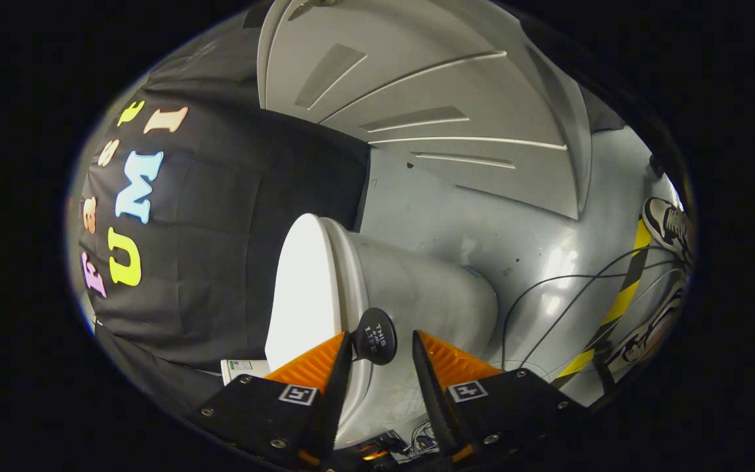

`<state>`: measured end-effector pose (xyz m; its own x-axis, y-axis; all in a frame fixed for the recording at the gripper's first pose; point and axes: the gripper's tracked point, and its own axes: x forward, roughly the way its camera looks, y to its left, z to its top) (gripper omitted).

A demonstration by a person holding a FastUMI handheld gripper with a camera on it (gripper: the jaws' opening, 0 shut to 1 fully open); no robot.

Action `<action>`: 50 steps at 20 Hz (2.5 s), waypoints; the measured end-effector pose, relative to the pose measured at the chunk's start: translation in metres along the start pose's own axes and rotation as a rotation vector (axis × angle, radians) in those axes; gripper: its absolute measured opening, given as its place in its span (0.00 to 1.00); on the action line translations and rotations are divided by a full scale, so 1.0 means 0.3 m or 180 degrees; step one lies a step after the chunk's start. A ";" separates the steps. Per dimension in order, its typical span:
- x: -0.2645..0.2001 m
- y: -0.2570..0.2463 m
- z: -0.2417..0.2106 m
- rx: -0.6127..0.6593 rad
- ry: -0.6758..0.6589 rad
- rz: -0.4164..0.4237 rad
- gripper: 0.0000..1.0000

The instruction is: Open the toilet lid.

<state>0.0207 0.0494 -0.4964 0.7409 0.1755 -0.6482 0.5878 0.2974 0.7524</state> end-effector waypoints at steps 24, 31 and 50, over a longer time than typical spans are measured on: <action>-0.036 0.073 0.039 -0.0314 -0.0218 -0.0093 0.00; -0.105 0.168 0.052 -0.0672 -0.0358 -0.0243 0.00; -0.424 0.736 -0.080 -0.2412 -0.0865 -0.0176 0.00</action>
<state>0.0484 0.1153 -0.2507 0.8276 -0.0635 -0.5577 0.3180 0.8718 0.3727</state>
